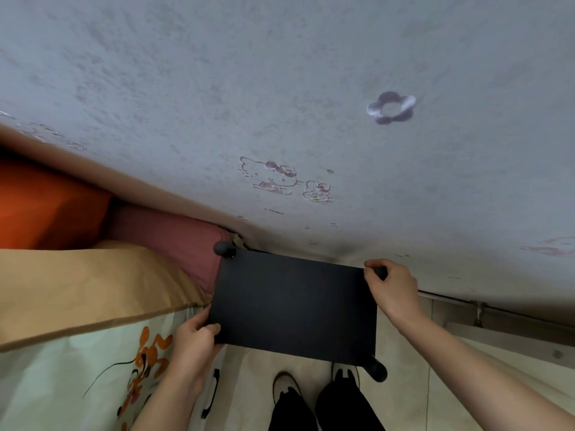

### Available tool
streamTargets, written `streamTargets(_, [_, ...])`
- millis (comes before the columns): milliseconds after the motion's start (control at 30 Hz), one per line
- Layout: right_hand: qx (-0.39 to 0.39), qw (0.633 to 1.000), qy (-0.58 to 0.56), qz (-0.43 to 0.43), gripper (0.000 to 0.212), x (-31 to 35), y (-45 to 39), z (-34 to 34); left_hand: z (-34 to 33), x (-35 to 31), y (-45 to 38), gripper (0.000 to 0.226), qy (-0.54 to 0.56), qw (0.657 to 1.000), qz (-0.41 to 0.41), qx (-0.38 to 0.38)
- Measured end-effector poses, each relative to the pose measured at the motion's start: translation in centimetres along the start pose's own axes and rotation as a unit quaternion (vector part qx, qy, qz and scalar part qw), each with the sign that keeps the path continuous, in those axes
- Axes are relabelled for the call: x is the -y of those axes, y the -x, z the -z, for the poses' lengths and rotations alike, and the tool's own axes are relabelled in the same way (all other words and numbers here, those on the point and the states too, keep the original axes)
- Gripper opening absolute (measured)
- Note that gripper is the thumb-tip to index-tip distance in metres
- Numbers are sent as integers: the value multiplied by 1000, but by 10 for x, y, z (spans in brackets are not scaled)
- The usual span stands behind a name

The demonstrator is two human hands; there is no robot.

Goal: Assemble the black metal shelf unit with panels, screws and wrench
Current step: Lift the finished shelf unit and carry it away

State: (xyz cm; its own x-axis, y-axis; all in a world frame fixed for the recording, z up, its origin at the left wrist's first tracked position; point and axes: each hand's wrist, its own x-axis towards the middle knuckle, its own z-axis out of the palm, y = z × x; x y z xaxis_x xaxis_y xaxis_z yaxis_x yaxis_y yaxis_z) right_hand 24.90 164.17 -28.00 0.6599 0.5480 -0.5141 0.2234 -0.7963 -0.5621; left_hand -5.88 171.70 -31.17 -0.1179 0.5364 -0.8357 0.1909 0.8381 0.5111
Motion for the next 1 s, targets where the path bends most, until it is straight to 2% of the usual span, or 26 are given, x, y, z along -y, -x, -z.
streamTargets(300, [16,1000,1,8,27,-3,15,-2,11,13,6,49,21,1000,7,-8])
streamTargets(600, [48,999,-7,21,26,17,-13,-2,3,0,-6,50,65,998,-3,-15])
streamTargets(700, [46,998,-32,5,14,26,-18,-2,3,-2,-12,48,75,997,-4,-23])
streamTargets(800, [29,998,-48,-10,23,22,-17,-1,-3,-5,-14,48,80,996,-12,-35])
streamTargets(867, [8,999,-49,-20,21,16,-14,-2,-6,-8,-14,47,76,996,-19,-39])
streamTargets(933, [-2,998,-42,-44,37,15,-11,-2,-6,-12,-15,48,65,997,-26,-30])
streamTargets(1000, [24,996,-56,-66,28,14,-13,-2,-6,-15,-16,48,61,997,-31,-30])
